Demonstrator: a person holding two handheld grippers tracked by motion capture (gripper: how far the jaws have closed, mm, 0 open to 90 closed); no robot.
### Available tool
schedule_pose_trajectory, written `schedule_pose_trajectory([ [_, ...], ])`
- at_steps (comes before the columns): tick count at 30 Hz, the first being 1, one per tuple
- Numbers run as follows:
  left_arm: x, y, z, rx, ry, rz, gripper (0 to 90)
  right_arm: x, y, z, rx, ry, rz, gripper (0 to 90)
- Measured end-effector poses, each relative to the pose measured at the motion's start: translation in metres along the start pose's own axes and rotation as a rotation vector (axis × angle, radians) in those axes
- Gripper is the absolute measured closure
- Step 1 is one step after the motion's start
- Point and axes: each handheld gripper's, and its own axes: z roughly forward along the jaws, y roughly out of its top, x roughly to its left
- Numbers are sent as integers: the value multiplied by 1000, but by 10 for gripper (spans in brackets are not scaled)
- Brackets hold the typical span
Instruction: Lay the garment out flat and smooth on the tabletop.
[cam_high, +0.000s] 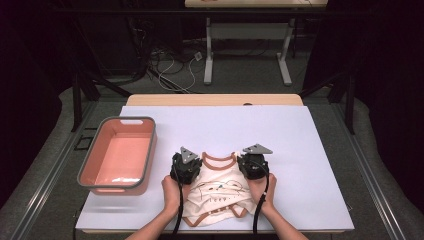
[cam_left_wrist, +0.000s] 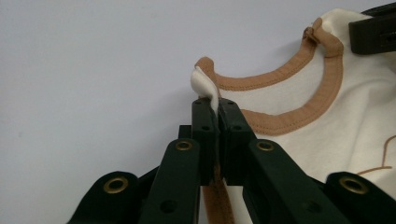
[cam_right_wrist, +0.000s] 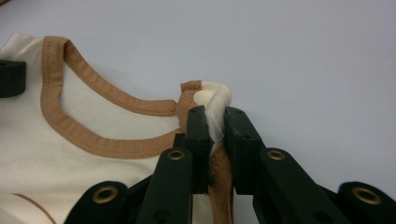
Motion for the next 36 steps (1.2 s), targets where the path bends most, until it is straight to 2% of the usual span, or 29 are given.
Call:
schedule_pose_trajectory([
  [7,-6,12,-23,-95,12,28,864,4,13,-28,-114,-14,-29,813],
  [12,-5,32,-45,-176,37,63,864,8,31,-54,-211,-29,-63,813],
  [16,-1,61,-60,-240,68,85,861,9,54,-69,-282,-47,-100,812],
  [18,3,80,-64,-255,93,119,859,9,70,-73,-310,-59,-105,812],
  [20,8,100,-65,-277,126,138,858,8,90,-73,-337,-83,-132,811],
  [23,18,135,-60,-303,184,164,857,4,124,-69,-362,-130,-146,808],
  [24,22,147,-56,-302,204,183,855,3,138,-67,-369,-153,-155,806],
  [25,27,161,-48,-295,253,205,851,2,152,-64,-371,-176,-160,801],
  [26,31,168,-41,-280,274,195,818,0,170,-56,-351,-192,-165,763],
  [27,40,180,-28,-206,286,171,742,-1,181,-49,-324,-214,-172,695],
  [28,45,185,-17,-139,324,149,581,-3,195,-36,-271,-248,-173,625],
  [29,49,186,-10,-114,337,126,481,-6,200,-27,-250,-281,-159,587],
  [30,53,184,-4,-72,341,117,430,-8,202,-21,-216,-287,-153,516],
  [32,56,174,1,-37,311,72,344,-11,198,-11,-147,-247,-108,476],
  [34,53,160,2,-19,282,77,322,-11,182,-6,-110,-203,-108,427],
  [36,50,143,0,2,232,80,305,-9,164,-5,-77,-168,-133,421],
])
